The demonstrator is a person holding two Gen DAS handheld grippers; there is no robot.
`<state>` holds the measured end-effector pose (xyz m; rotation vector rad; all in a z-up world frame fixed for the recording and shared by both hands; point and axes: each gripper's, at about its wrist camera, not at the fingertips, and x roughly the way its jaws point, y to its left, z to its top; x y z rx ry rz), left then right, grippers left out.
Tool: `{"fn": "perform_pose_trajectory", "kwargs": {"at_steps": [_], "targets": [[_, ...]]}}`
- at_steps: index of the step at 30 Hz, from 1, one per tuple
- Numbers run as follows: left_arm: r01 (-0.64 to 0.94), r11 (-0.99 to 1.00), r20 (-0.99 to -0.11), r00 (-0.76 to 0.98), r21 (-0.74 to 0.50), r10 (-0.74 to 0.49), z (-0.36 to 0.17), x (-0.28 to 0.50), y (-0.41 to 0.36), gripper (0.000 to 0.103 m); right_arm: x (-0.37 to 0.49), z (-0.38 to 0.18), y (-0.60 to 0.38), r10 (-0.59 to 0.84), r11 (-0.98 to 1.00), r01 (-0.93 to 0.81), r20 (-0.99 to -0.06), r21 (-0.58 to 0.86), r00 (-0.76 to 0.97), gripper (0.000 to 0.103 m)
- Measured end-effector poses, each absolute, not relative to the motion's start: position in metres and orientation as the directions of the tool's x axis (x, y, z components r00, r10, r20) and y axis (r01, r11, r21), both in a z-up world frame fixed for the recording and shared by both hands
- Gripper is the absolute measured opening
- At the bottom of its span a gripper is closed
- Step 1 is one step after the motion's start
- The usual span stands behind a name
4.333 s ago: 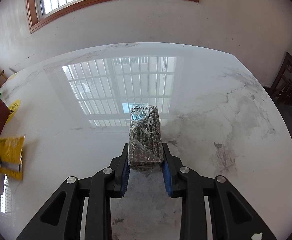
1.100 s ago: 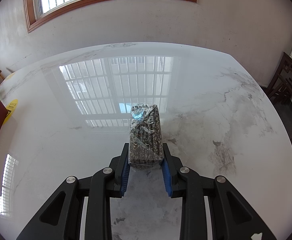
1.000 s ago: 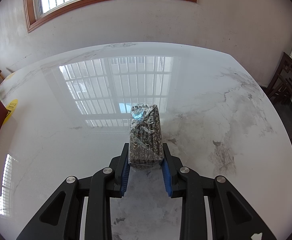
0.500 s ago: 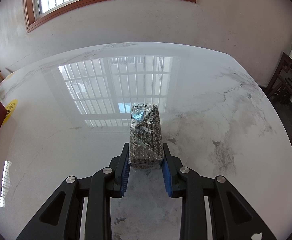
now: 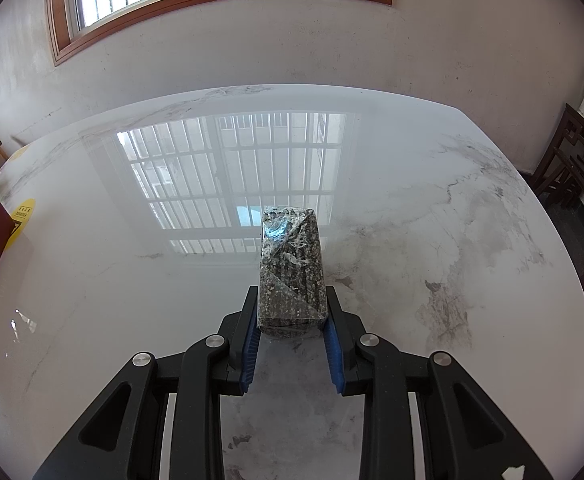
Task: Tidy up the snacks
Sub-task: 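Carry the yellow bag into the tin and open the left tool, then withdraw the open left tool from the tin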
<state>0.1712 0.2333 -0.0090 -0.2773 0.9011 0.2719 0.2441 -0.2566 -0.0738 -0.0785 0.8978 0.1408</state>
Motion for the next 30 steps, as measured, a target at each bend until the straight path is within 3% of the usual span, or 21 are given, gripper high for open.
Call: {"fn": "perform_pose_trajectory", "kwargs": {"at_steps": [8, 18, 21, 30], "targets": [[-0.362, 0.93, -0.821, 0.55, -0.069, 0.153, -0.021, 0.165, 0.236, 0.015, 0.244, -0.074, -0.256, 0.089, 0.988, -0.155, -0.783, -0.009, 0.615, 0.027], [-0.33, 0.944, -0.84, 0.516, -0.014, 0.168, -0.029, 0.159, 0.223, 0.043, 0.244, -0.074, -0.256, 0.09, 0.988, -0.156, -0.784, -0.01, 0.615, 0.03], [-0.329, 0.944, -0.838, 0.521, -0.021, 0.162, -0.029, 0.155, 0.221, 0.057, 0.244, -0.074, -0.257, 0.089, 0.988, -0.155, -0.783, -0.009, 0.615, 0.031], [-0.317, 0.948, -0.814, 0.56, -0.042, 0.151, -0.014, 0.127, 0.208, 0.061, 0.244, -0.074, -0.257, 0.091, 0.988, -0.155, -0.783, -0.007, 0.615, 0.031]]}}
